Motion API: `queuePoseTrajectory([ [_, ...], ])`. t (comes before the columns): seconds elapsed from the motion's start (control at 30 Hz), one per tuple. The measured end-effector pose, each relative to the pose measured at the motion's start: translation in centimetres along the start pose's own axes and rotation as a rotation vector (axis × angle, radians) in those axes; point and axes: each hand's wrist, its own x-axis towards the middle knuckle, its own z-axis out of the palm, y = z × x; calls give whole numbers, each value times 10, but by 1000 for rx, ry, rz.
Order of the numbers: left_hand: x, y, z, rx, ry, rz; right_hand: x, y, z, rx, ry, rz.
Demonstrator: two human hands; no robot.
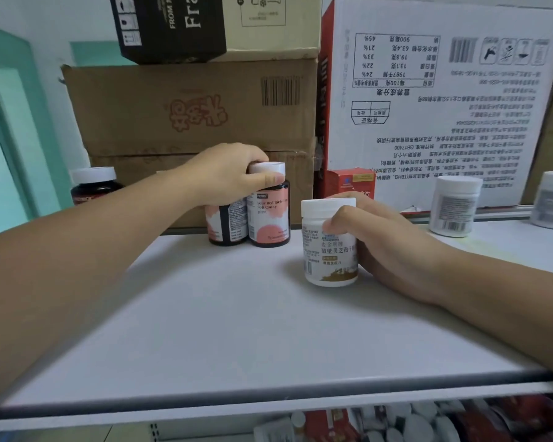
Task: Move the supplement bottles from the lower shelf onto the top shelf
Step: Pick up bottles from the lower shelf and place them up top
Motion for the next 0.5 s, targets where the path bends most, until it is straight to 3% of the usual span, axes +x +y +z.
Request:
queuePoseTrajectory([
  [0.33, -15, 2, -5, 376, 84, 90, -4, -11, -4, -101, 5, -25],
  [0.43, -39, 21, -13, 368, 214, 320, -13, -21, -19, -143, -4, -70],
  [0.5, -59, 43, -11, 333, 175, 458, -21, -21, -34, -130, 12, -85],
])
